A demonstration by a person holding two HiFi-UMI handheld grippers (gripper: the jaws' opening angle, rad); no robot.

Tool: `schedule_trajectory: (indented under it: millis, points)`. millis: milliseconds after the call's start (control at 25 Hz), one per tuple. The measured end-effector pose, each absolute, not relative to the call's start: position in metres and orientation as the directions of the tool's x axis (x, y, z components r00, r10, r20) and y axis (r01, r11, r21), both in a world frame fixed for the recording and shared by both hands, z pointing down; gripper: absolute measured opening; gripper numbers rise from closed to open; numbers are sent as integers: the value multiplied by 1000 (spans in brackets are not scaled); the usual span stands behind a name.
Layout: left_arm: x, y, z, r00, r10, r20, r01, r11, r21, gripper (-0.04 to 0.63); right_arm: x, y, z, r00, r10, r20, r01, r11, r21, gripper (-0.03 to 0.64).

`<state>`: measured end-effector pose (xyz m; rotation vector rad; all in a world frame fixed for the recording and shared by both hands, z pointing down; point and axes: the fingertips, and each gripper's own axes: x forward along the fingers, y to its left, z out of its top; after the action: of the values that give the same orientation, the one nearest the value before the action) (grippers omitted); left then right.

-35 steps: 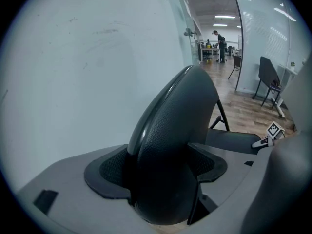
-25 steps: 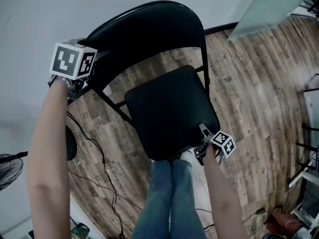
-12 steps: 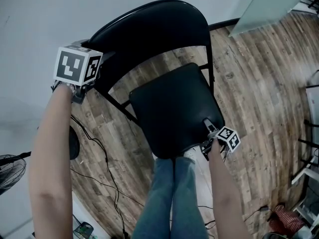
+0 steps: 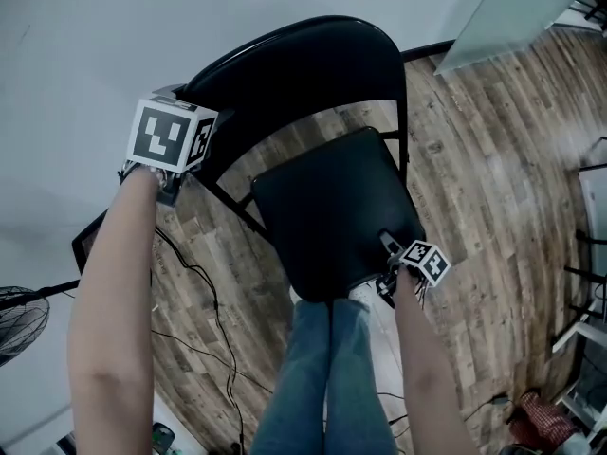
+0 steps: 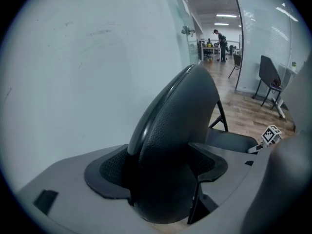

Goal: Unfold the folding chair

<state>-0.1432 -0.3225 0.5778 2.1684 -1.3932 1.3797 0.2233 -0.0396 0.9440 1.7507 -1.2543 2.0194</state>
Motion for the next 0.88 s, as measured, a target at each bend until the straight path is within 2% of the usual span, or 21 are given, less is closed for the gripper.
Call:
schedule_trajectory:
  millis: [200, 480, 880]
  points:
    - [-143, -322, 578, 120, -610, 784, -796, -531, -291, 360, 224, -41, 927, -275, -398, 875, -608, -633, -479, 574]
    - [-143, -321, 576, 131, -610, 782, -795, -536, -285, 359, 223, -41, 886, -301, -432, 850, -684, -524, -508, 574]
    - [-142, -321, 571, 162, -681, 714, -778, -533, -332, 359, 197, -23, 839, -354, -429, 831, -683, -489, -543, 572]
